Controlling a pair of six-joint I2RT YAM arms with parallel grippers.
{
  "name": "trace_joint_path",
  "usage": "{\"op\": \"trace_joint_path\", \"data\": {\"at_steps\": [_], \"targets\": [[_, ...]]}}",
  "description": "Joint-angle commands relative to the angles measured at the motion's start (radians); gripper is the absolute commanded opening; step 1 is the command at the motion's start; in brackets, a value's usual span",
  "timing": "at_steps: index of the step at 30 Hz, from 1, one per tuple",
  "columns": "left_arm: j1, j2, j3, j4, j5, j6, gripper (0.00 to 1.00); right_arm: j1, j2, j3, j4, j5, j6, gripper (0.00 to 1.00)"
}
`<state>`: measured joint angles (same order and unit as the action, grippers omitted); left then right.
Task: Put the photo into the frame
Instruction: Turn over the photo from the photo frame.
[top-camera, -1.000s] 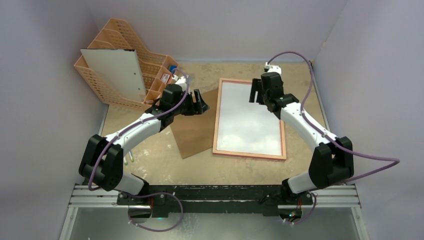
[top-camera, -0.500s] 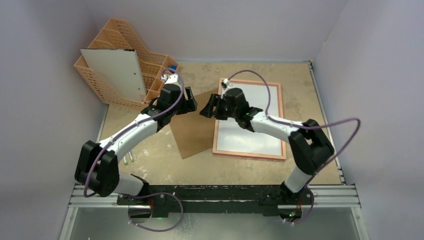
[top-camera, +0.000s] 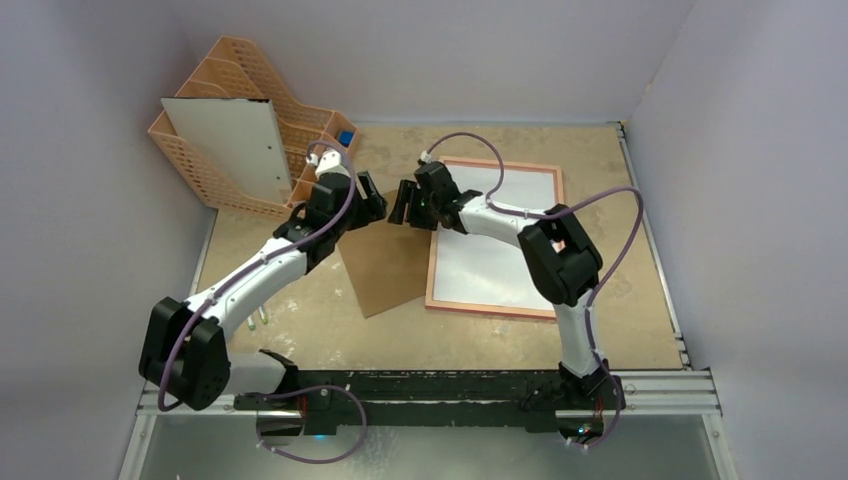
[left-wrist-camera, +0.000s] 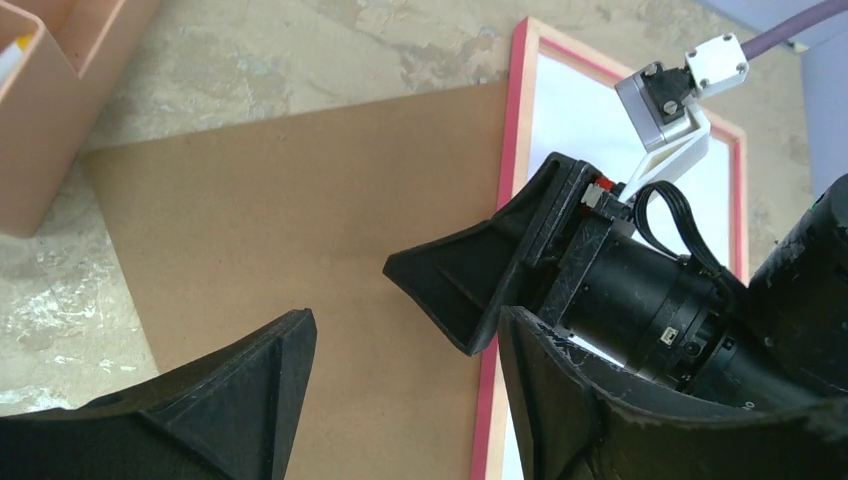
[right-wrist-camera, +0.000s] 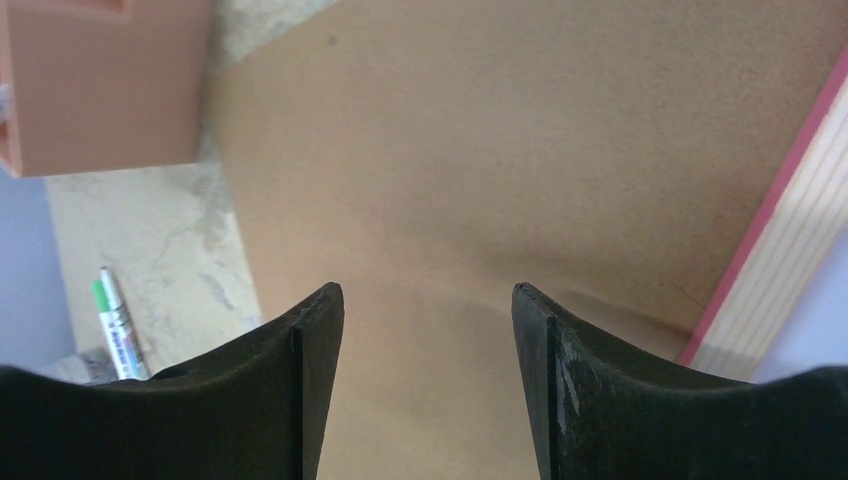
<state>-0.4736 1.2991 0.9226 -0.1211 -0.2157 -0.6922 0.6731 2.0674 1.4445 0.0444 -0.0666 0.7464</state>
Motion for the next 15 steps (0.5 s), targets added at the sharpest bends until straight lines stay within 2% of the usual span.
{"op": "trace_joint_path", "data": {"at_steps": [1,7,15], "targets": [[0.004,0.041,-0.012,0.055,0.040,-0.020,0.69,-0.002,0.030,0.086,-0.165,0.063,-0.020,0.65],[0.004,0.119,0.000,0.098,0.116,0.036,0.70,-0.005,0.072,0.153,-0.325,0.226,-0.020,0.65],[0.011,0.294,-0.061,0.242,0.258,0.004,0.69,-0.039,0.023,0.095,-0.337,0.297,-0.014,0.66]]}}
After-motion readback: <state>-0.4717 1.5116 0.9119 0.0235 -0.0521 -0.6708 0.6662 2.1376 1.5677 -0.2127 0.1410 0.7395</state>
